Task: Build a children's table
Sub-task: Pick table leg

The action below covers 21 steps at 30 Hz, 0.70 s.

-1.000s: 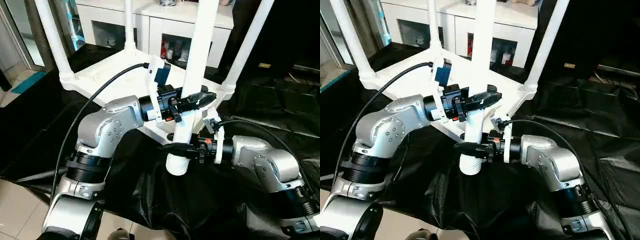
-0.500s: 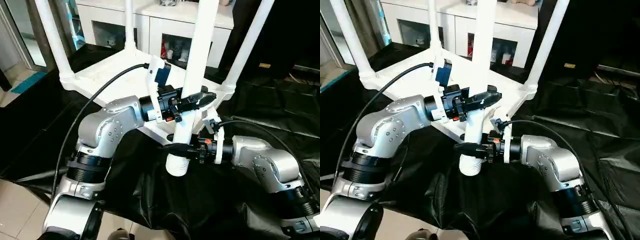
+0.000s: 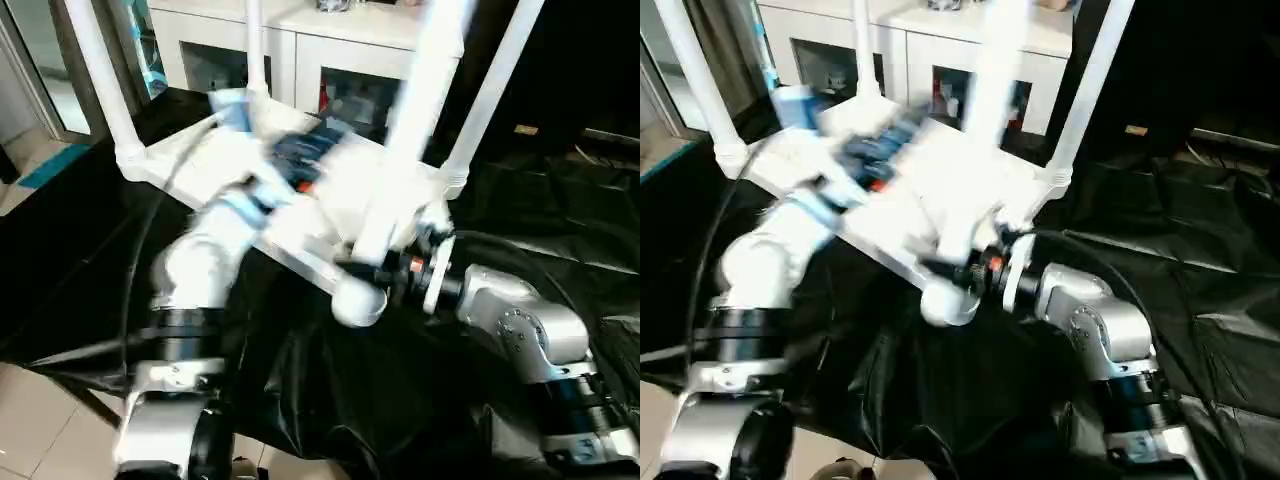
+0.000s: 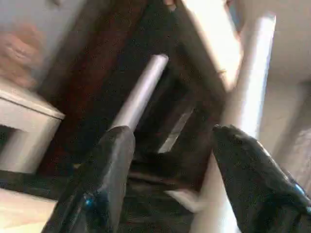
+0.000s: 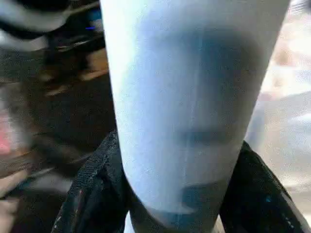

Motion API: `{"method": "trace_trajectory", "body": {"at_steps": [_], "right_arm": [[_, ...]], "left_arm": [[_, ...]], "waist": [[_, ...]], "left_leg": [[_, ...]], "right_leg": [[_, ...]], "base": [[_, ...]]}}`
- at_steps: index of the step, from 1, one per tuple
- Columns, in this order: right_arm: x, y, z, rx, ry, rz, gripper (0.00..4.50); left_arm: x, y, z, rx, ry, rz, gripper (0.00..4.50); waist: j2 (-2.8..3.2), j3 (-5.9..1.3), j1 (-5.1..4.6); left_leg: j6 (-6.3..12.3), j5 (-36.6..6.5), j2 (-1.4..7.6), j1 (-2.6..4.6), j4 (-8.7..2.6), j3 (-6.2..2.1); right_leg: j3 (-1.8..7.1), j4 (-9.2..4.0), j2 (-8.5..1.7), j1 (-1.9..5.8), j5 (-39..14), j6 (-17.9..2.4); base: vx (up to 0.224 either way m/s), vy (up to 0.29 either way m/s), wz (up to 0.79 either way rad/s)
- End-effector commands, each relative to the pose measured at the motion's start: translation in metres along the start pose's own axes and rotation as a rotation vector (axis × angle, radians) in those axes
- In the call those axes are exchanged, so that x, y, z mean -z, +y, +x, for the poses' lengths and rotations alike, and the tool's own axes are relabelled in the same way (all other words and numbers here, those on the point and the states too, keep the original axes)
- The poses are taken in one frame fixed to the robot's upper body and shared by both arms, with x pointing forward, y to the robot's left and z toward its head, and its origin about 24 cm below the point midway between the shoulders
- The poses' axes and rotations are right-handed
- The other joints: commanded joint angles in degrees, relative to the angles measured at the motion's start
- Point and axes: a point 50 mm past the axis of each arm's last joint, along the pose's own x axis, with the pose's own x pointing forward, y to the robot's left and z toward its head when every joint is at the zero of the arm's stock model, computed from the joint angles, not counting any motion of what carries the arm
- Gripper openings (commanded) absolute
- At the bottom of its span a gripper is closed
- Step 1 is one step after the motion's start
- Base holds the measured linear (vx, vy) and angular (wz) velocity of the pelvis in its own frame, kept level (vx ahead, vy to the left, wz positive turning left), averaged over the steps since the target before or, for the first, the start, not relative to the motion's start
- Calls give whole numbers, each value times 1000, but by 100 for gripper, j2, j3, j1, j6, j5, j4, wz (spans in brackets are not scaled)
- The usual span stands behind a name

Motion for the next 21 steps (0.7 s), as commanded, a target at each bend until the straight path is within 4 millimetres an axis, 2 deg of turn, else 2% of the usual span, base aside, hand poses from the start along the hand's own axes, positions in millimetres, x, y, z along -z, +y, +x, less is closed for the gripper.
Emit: {"method": "trace_trajectory", "body": {"at_steps": [1, 2, 3, 4, 5, 7, 9, 10, 13, 15, 16, 21], "right_arm": [[-12, -11, -4, 111, -45, -85, 190], [-12, -12, -4, 118, -46, -91, 190], [-13, -16, -7, 166, -41, -117, 190], [-13, -16, -7, 166, -41, -117, 190], [-14, -15, -9, 150, -66, -132, 190], [-13, -14, -11, 145, -64, -148, 190], [-14, -14, -17, 147, -63, -152, 190], [-14, -14, -18, 148, -65, -151, 190], [-15, -16, -23, 157, -84, -149, 190], [-15, -15, -24, 154, -87, -149, 190], [-15, -15, -25, 154, -89, -150, 190], [-15, -17, -29, 156, -95, -157, 190]], "left_arm": [[19, -1, 3, 91, 229, 233, 296], [20, -1, 2, 97, 249, 250, 296], [33, 4, -5, 158, 417, 378, 296], [34, 4, -5, 161, 423, 380, 296], [43, 7, -13, 239, 563, 437, 296], [44, 9, -14, 262, 607, 451, 296], [49, 12, -18, 330, 740, 498, 296], [50, 13, -19, 338, 756, 504, 296], [57, 25, -29, 404, 998, 607, 296], [58, 28, -31, 415, 1044, 659, 296], [58, 29, -30, 426, 1059, 679, 296], [64, 29, -19, 472, 1086, 709, 296]], "waist": [[44, -457, 0], [42, -450, 5], [51, -463, -4], [49, -461, -15], [63, -474, -19], [55, -481, -19], [42, -474, -30], [53, -470, -24], [53, -449, -40], [57, -449, -48], [58, -446, -60], [67, -476, -65]], "left_leg": [[-171, -1108, 350, 194, -446, -214], [-146, -1102, 346, 204, -453, -213], [-200, -1050, 350, 206, -455, -208], [-222, -1045, 347, 200, -456, -197], [-198, -1010, 348, 206, -461, -194], [-196, -954, 345, 179, -445, -184], [-148, -963, 348, 176, -439, -171], [-136, -1022, 342, 188, -434, -167], [-169, -1238, 354, 191, -450, -185], [-205, -1330, 355, 205, -453, -189], [-197, -1320, 353, 189, -457, -196], [-120, -1155, 358, 184, -426, -178]], "right_leg": [[294, -436, -458, 240, -1390, -741], [300, -476, -443, 197, -1421, -679], [304, -420, -452, 227, -1246, -718], [315, -398, -443, 228, -1110, -727], [319, -380, -447, 234, -1000, -754], [315, -338, -471, 261, -728, -935], [320, -331, -475, 267, -638, -1069], [318, -341, -481, 261, -744, -1110], [322, -383, -499, 264, -1141, -1072], [322, -403, -501, 253, -1270, -1033], [320, -412, -500, 261, -1264, -1026], [316, -351, -509, 276, -700, -1335]], "base": [[0, 0, 0], [0, 0, 0], [0, 0, 0], [0, 0, 0], [0, 0, 0], [0, 0, 0], [0, 0, 0], [0, 0, 0], [0, 0, 0], [0, 0, 0], [0, 0, 0], [0, 0, 0]]}}
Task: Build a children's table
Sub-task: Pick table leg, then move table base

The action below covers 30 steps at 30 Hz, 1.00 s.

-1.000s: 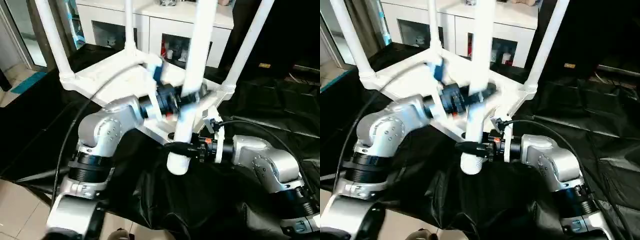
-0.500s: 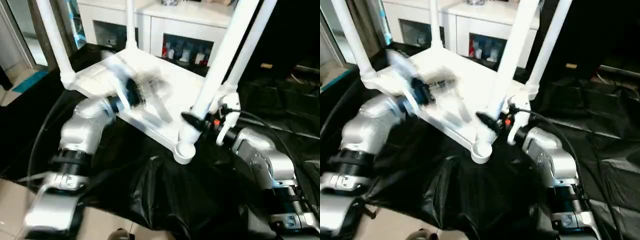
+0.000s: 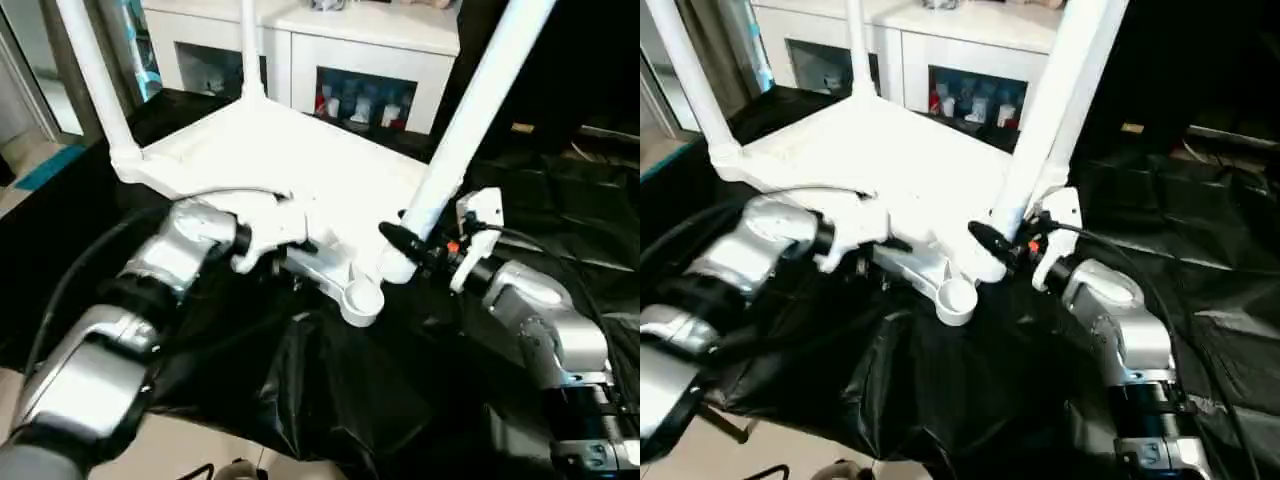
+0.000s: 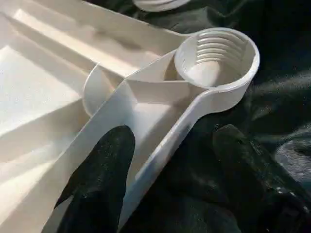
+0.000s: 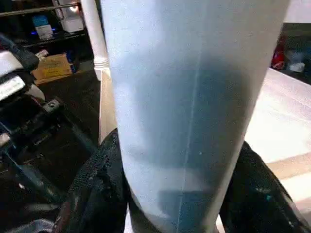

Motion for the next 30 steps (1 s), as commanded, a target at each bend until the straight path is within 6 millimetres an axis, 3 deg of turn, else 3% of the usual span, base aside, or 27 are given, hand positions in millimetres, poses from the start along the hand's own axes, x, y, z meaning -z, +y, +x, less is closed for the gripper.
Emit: {"method": "trace_trajectory", "body": {"at_steps": [1, 6, 8, 12, 14, 16, 17, 18, 23, 24, 25, 26, 30], "right_arm": [[-6, -4, -6, 14, -32, -22, 190], [-6, -2, -2, 16, -36, -19, 190], [-6, -1, -1, 12, -38, -19, 190], [-5, -1, -2, 12, -37, -20, 190], [-4, -2, -4, 18, -33, -23, 190], [-3, -2, -4, 20, -32, -25, 190], [-4, -3, -5, 22, -32, -26, 190], [-4, -4, -5, 25, -32, -30, 190], [-4, -5, -3, 8, -4, -63, 190], [-4, -5, -2, 0, 6, -72, 190], [-4, -6, -1, -2, 11, -77, 190], [-3, -6, 0, -4, 17, -84, 190], [-6, -8, 3, -1, 13, -92, 190]], "left_arm": [[-6, 4, 4, -5, 19, 47, 296], [-5, 6, 21, -79, 54, 69, 296], [0, 5, 27, -91, 101, 74, 296], [14, 0, 27, -68, 205, 67, 296], [22, 0, 25, -71, 278, 86, 261], [22, 1, 23, -62, 288, 85, 261], [22, 2, 22, -49, 295, 84, 256], [21, 2, 19, -6, 308, 61, 226], [23, -2, 11, 175, 362, -69, 198], [21, -4, 10, 218, 355, -85, 185], [21, -5, 11, 234, 351, -94, 178], [20, -6, 12, 258, 345, -109, 166], [22, -10, 18, 249, 311, -156, 138]], "waist": [[65, -479, 8], [42, -485, 24], [74, -480, 24], [72, -480, 19], [69, -475, 10], [67, -480, 12], [110, -477, 6], [89, -479, -2], [120, -472, -10], [111, -470, -10], [151, -467, 0], [127, -467, -7], [147, -464, 14]], "left_leg": [[-80, -1143, 356, 174, -401, -183], [32, -1121, 359, 165, -384, -188], [49, -1168, 357, 163, -387, -200], [30, -1229, 376, 179, -399, -207], [27, -1256, 372, 178, -399, -206], [36, -1215, 370, 168, -400, -212], [30, -1239, 367, 176, -398, -208], [41, -1211, 352, 163, -395, -208], [70, -1132, 356, 169, -396, -200], [71, -1174, 357, 171, -393, -198], [67, -1207, 355, 174, -392, -203], [72, -1260, 357, 172, -392, -199], [124, -1281, 357, 175, -386, -195]], "right_leg": [[304, -352, -512, 290, -633, -1379], [297, -366, -525, 316, -613, -1438], [292, -372, -518, 319, -650, -1417], [290, -396, -521, 302, -806, -1394], [290, -397, -512, 300, -790, -1388], [288, -384, -525, 316, -735, -1400], [290, -405, -523, 301, -697, -1417], [287, -389, -516, 319, -614, -1453], [286, -379, -533, 316, -558, -1582], [287, -385, -540, 320, -565, -1619], [287, -386, -541, 321, -575, -1642], [284, -389, -537, 325, -588, -1672], [281, -400, -543, 332, -664, -1697]], "base": [[0, 0, 0], [0, 0, 0], [0, 0, 0], [0, 0, 0], [0, 0, 0], [0, 0, 0], [0, 0, 0], [0, 0, 0], [0, 0, 0], [0, 0, 0], [0, 0, 0], [0, 0, 0], [0, 0, 0]]}}
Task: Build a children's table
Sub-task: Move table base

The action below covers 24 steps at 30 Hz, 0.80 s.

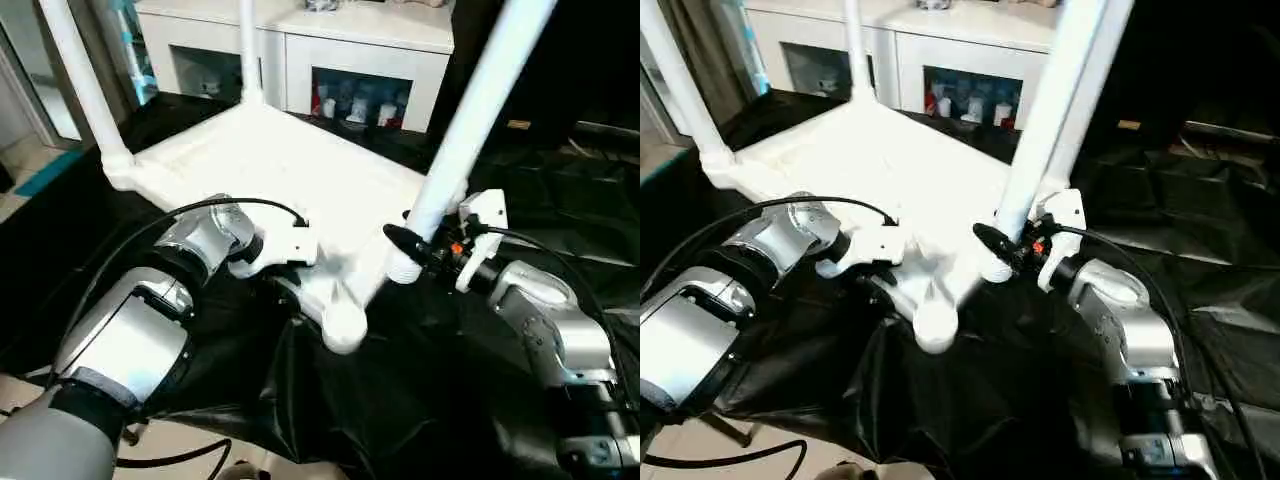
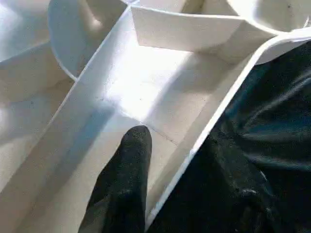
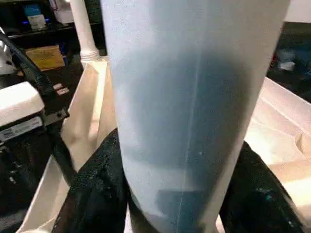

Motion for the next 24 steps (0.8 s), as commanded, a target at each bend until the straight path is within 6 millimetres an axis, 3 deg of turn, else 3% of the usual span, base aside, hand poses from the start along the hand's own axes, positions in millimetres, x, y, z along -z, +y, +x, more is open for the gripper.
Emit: {"method": "trace_trajectory", "body": {"at_steps": [1, 4, 5, 6, 8, 10, 11, 14, 16, 17, 18, 24], "right_arm": [[-9, -2, 2, -1, -22, -36, 190], [-8, -4, 2, 23, -30, 6, 190], [-7, -5, 2, 32, -27, 18, 190], [-6, -6, 2, 33, -27, 19, 190], [-2, -8, 3, 50, -13, 28, 190], [-1, -9, 3, 55, -9, 28, 190], [0, -9, 5, 61, -8, 33, 190], [1, -9, 8, 71, -12, 46, 190], [2, -8, 10, 77, -14, 52, 190], [2, -8, 11, 80, -15, 57, 190], [3, -8, 11, 81, -16, 58, 190], [5, -9, 9, 85, -8, 57, 190]], "left_arm": [[7, -6, 11, 30, -24, -70, 138], [1, -3, 22, -91, -177, -232, 128], [-1, -1, 25, -141, -228, -302, 119], [-1, -1, 25, -146, -233, -310, 110], [-1, 1, 31, -221, -287, -431, 110], [1, 1, 33, -237, -281, -452, 104], [3, -1, 36, -247, -262, -447, 94], [5, -7, 45, -258, -241, -369, 69], [3, -10, 49, -279, -265, -341, 62], [1, -10, 51, -301, -282, -344, 57], [0, -10, 52, -310, -288, -343, 46], [-13, -15, 50, -329, -406, -167, 13]], "waist": [[20, -433, 44], [20, -443, 55], [-14, -444, 55], [0, -441, 62], [-34, -445, 58], [-27, -444, 40], [-34, -435, -3], [-44, -428, 18], [-37, -412, 5], [-37, -416, 22], [-16, -420, 32], [-11, -421, 13]], "left_leg": [[145, -1272, 356, 164, -385, -197], [194, -1203, 354, 152, -375, -195], [234, -1213, 351, 155, -366, -184], [252, -1210, 341, 147, -357, -190], [275, -1146, 319, 98, -352, -197], [295, -1150, 311, 88, -353, -207], [315, -1109, 288, 32, -369, -230], [320, -1225, 306, 93, -378, -234], [306, -1248, 304, 82, -387, -237], [259, -1368, 324, 144, -395, -223], [235, -1396, 338, 153, -406, -231], [191, -1487, 342, 139, -434, -228]], "right_leg": [[284, -397, -544, 328, -725, -1665], [277, -385, -544, 333, -748, -1677], [270, -391, -539, 326, -797, -1696], [263, -398, -548, 330, -879, -1694], [242, -419, -552, 357, -1210, -1540], [233, -452, -550, 353, -1352, -1454], [201, -477, -529, 380, -1563, -1282], [206, -565, -540, 321, -1983, -1082], [206, -564, -533, 324, -2047, -1062], [213, -579, -520, 276, -2097, -1067], [214, -560, -517, 273, -2018, -1101], [239, -539, -518, 271, -1756, -1116]], "base": [[0, 0, 0], [0, 0, 0], [0, 0, 0], [0, 0, 0], [0, 0, 0], [0, 0, 0], [0, 0, 0], [0, 0, 0], [0, 0, 0], [0, 0, 0], [0, 0, 0], [0, 0, 0]]}}
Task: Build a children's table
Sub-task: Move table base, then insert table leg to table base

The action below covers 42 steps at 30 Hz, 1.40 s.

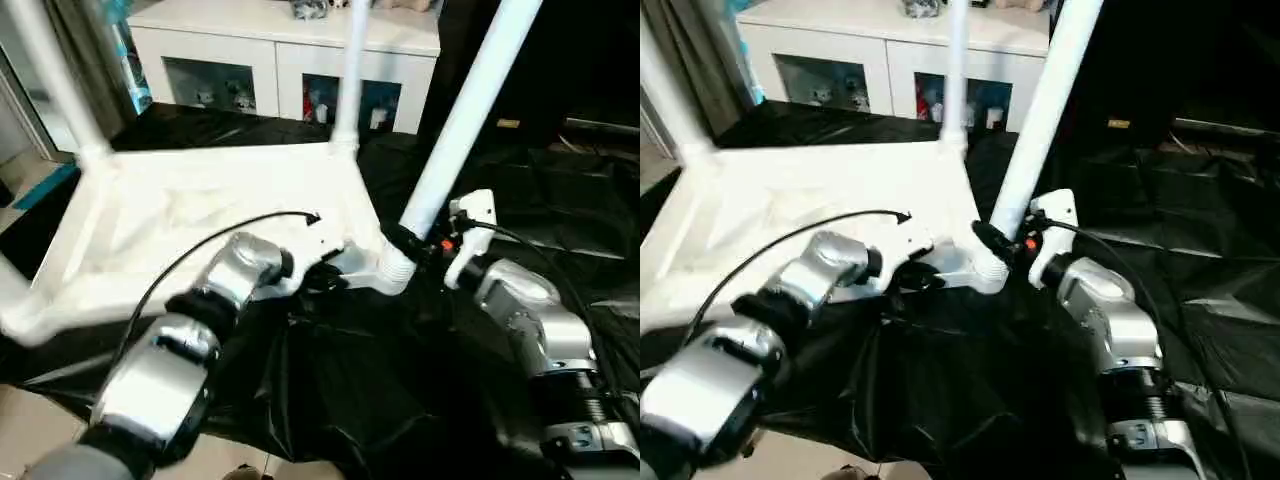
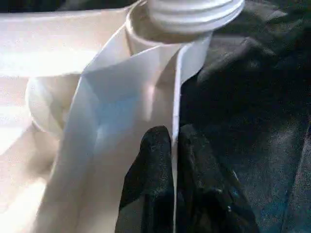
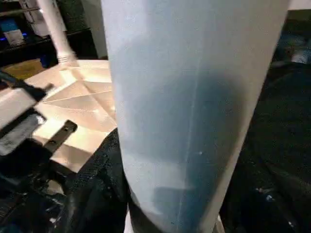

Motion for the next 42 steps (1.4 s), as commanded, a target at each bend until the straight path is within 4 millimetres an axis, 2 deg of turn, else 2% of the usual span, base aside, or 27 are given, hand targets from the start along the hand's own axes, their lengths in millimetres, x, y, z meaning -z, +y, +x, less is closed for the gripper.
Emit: {"method": "trace_trajectory", "body": {"at_steps": [1, 2, 3, 5, 8, 10, 15, 17, 23, 25, 29, 32, 33, 36, 37, 40, 41, 42], "right_arm": [[-7, -5, -2, 11, -16, -23, 190], [-8, -5, -2, 11, -16, -23, 190], [-8, -5, -2, 11, -16, -24, 190], [-8, -5, -3, 9, -14, -26, 190], [-7, -4, -4, 5, -12, -28, 190], [-7, -4, -4, 1, -11, -29, 190], [-7, -3, -4, -6, -8, -33, 190], [-7, -3, -4, -7, -8, -34, 190], [-7, -2, -5, -11, -9, -35, 190], [-7, -3, -6, -10, -6, -36, 190], [-7, -3, -6, -11, 6, -46, 190], [-6, -5, -5, -4, 29, -62, 190], [-5, -6, -3, 4, 43, -69, 190], [-2, -7, 1, 7, 83, -78, 190], [0, -8, 4, 4, 103, -77, 190], [2, -8, 7, 3, 121, -81, 190], [2, -8, 9, -1, 125, -81, 190], [3, -8, 10, -5, 131, -78, 190]], "left_arm": [[5, -5, -1, 24, -30, 23, 13], [1, -5, -3, 30, -75, 24, 9], [-2, -5, -4, 33, -99, 7, 51], [-6, -3, -6, 36, -119, -13, 61], [-3, 0, -9, 31, -98, -10, 60], [0, 3, -11, 17, -83, -4, 60], [3, 6, -13, 7, -60, 12, 60], [3, 6, -13, 22, -39, 26, 60], [0, 8, -11, 27, -48, 19, 60], [0, 7, -10, 40, -42, 26, 23], [1, 7, -11, 48, -36, 26, 8], [5, 6, -12, 72, -19, 28, 2], [8, 5, -13, 84, -2, 39, 2], [13, 4, -15, 94, 28, 66, 0], [13, 4, -15, 102, 32, 71, 0], [14, 2, -16, 117, 43, 85, 0], [15, 2, -15, 122, 46, 90, 0], [15, 1, -15, 126, 47, 92, 0]], "waist": [[-63, -388, 39], [-64, -390, 39], [-61, -383, 38], [-58, -388, 49], [-32, -388, 56], [-35, -391, 50], [-33, -378, 52], [-13, -372, 50], [-9, -369, 41], [5, -370, 39], [0, -370, 42], [-6, -364, 39], [-27, -366, 29], [-18, -369, 15], [-52, -367, 2], [-34, -357, 0], [-83, -359, 5], [-65, -357, 13]], "left_leg": [[192, -1480, 339, 93, -426, -204], [182, -1460, 342, 97, -425, -199], [190, -1450, 328, 100, -416, -186], [185, -1395, 328, 97, -412, -184], [180, -1404, 347, 103, -429, -192], [166, -1461, 332, 105, -430, -186], [109, -1581, 341, 109, -443, -198], [76, -1667, 339, 120, -448, -203], [55, -1712, 344, 121, -455, -207], [52, -1732, 339, 121, -454, -206], [62, -1715, 349, 116, -458, -208], [61, -1734, 344, 119, -457, -207], [59, -1706, 345, 113, -458, -210], [72, -1657, 346, 100, -457, -210], [91, -1631, 340, 97, -452, -205], [88, -1647, 340, 117, -443, -192], [105, -1611, 349, 114, -448, -190], [104, -1609, 355, 115, -449, -195]], "right_leg": [[280, -524, -519, 267, -1789, -1071], [284, -516, -519, 264, -1781, -1065], [285, -524, -513, 255, -1809, -1065], [285, -517, -523, 261, -1824, -1085], [287, -504, -498, 241, -1692, -1088], [285, -512, -492, 238, -1679, -1068], [289, -532, -513, 242, -1877, -1018], [289, -550, -513, 230, -1976, -998], [294, -546, -516, 232, -1904, -1055], [294, -550, -509, 235, -1898, -1052], [294, -539, -516, 239, -1843, -1089], [294, -553, -522, 236, -1957, -1066], [294, -544, -517, 232, -1949, -1063], [296, -533, -523, 241, -1867, -1085], [292, -528, -525, 243, -1881, -1100], [300, -553, -527, 219, -2008, -1092], [299, -546, -524, 221, -2028, -1081], [302, -542, -532, 221, -2021, -1079]], "base": [[0, 0, 0], [0, 0, 0], [0, 0, 0], [0, 0, 0], [0, 0, 0], [0, 0, 0], [0, 0, 0], [0, 0, 0], [0, 0, 0], [0, 0, 0], [0, 0, 0], [0, 0, 0], [0, 0, 0], [0, 0, 0], [0, 0, 0], [0, 0, 0], [0, 0, 0], [0, 0, 0]]}}
